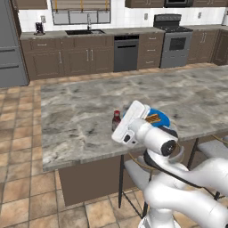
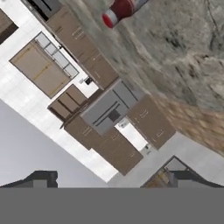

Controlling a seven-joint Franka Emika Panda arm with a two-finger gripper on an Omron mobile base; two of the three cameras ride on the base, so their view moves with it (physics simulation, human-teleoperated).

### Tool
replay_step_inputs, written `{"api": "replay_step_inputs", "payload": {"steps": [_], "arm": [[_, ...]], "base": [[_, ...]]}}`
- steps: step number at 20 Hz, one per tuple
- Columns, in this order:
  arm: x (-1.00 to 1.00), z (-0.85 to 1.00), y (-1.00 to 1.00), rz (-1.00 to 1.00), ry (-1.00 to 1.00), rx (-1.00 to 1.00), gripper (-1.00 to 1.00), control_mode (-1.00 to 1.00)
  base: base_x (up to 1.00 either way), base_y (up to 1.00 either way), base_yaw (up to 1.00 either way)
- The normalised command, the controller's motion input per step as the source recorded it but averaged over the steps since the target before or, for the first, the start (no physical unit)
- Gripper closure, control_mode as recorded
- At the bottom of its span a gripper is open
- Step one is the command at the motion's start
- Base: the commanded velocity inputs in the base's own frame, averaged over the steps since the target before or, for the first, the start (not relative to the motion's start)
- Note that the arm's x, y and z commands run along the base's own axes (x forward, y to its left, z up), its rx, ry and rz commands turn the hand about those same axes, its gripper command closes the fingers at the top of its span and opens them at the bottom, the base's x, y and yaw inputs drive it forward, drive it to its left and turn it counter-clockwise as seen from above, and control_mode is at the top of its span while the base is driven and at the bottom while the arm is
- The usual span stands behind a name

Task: Move the hot dog bun to the plate on the dining table and place the condiment next to that plate. Then navigate to the fridge and take the sausage and place it on the plate as well.

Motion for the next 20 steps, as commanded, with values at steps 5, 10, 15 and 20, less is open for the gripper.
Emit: {"api": "replay_step_inputs", "payload": {"steps": [5, 10, 15, 20], "arm": [[-0.82, 1.0, 0.02, 0.0, 0.03, -0.28, -1.0, -1.0], [-0.76, 1.0, 0.0, 0.0, 0.05, -0.27, -1.0, -1.0], [-0.6, 1.0, 0.0, 0.0, 0.05, -0.27, -1.0, -1.0], [-0.47, 0.98, -0.01, 0.0, 0.27, -0.28, -1.0, -1.0]], "base": [[0.0, 0.0, 0.0], [0.0, 0.0, 0.0], [0.0, 0.0, 0.0], [0.0, 0.0, 0.0]]}}
